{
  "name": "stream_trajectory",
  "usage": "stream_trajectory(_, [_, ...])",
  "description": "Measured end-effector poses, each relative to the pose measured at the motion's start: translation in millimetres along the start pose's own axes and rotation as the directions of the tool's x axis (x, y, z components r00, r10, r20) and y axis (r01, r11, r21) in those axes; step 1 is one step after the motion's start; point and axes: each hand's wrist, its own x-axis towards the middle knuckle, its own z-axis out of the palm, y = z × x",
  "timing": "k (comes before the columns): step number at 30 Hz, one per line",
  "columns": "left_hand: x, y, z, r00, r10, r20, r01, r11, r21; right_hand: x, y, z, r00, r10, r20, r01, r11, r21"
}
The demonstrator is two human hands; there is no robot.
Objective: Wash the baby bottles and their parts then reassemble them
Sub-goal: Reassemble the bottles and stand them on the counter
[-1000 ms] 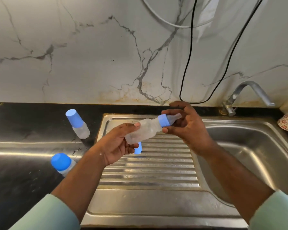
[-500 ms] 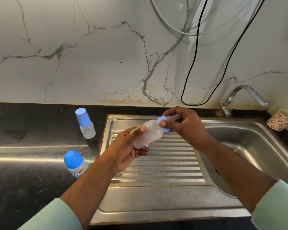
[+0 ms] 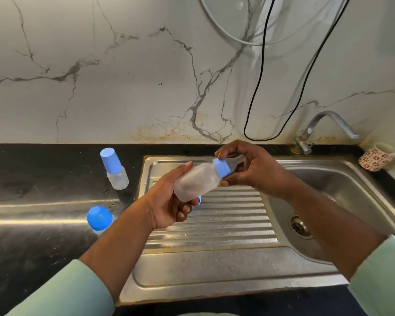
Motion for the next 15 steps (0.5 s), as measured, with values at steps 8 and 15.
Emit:
stream_trajectory(8, [11,-4,16,0.927,0.375,-0.015,-0.372,0.923,0.096,-2,20,2,0.923,0.362,-0.13,-0.361,0.932,0.029])
stream_trajectory(15, [15,-24,10,0.949,0.307,-0.071,-0.311,0.948,-0.07,-10,47,-11,0.98,0.182,0.079,-0.197,0.937,0.289])
